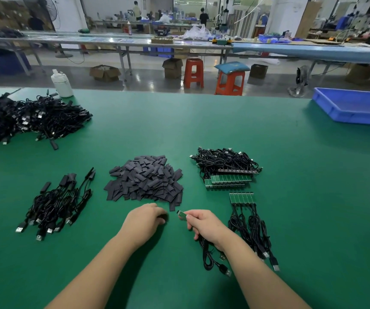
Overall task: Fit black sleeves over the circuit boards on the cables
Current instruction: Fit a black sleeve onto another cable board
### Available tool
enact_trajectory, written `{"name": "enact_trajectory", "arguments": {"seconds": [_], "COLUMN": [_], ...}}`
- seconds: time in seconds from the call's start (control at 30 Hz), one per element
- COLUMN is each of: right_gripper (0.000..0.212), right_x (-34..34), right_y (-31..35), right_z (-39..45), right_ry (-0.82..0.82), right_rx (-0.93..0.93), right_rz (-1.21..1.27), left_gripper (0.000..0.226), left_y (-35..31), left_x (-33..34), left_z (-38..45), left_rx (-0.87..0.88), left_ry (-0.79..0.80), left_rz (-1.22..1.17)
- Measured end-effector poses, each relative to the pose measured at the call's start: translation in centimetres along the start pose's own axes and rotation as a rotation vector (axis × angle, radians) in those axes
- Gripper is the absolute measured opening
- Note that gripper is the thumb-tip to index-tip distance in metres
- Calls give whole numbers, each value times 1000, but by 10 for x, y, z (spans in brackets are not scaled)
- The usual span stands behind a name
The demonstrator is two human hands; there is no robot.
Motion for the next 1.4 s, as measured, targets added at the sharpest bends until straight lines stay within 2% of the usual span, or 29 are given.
{"name": "enact_trajectory", "arguments": {"seconds": [0.1,0.33,0.5,0.7,0.97,1.13,1.4], "right_gripper": [30,15,15,14,14,15,17], "right_x": [1,0,0,0,0,-1,-1], "right_y": [2,1,0,-3,-2,-1,-2], "right_z": [0,1,2,2,2,1,1], "right_ry": [31,63,69,45,22,11,15], "right_rx": [-8,-6,3,23,27,33,31], "right_rz": [33,24,17,68,90,98,99], "left_gripper": [26,19,24,23,24,22,28], "left_y": [-2,-6,-15,-16,-15,-15,-13], "left_x": [-7,-18,-10,-13,-14,-15,-10], "left_z": [0,3,1,-1,-4,-5,-6], "left_rx": [13,0,53,98,118,87,38], "left_ry": [-15,-60,10,-28,-3,-14,58], "left_rz": [-138,-385,-350,-323,-318,-332,-378]}}
Point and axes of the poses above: each hand's wrist, its own z-axis towards the middle knuckle, its own x-axis out of the palm, y = z × x, the point moved 6 cm from there along z, towards the middle knuckle, and after that the axes turned 14 degrees about -x, right-handed, at the moved point
